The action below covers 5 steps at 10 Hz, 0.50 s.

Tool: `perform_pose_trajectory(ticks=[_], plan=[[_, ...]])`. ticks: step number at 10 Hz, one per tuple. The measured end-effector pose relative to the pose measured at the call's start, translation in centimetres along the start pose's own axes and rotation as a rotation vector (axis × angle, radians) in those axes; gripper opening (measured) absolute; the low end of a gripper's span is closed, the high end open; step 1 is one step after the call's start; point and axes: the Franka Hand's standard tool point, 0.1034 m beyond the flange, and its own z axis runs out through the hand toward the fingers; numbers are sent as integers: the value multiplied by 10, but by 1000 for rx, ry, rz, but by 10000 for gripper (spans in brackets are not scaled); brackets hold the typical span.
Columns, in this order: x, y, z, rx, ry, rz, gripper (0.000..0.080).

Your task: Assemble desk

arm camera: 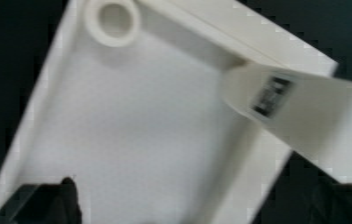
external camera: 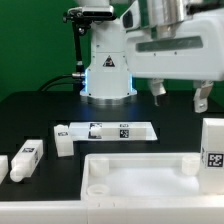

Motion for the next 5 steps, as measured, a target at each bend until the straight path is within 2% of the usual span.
perform_pose_trajectory(ticks=[2,3,5], plan=[[-11,35,10,-24,-14,-181,649],[-11,44,16,-27,-4,-212,649],[-11,42,15,-27,-4,-393,649]])
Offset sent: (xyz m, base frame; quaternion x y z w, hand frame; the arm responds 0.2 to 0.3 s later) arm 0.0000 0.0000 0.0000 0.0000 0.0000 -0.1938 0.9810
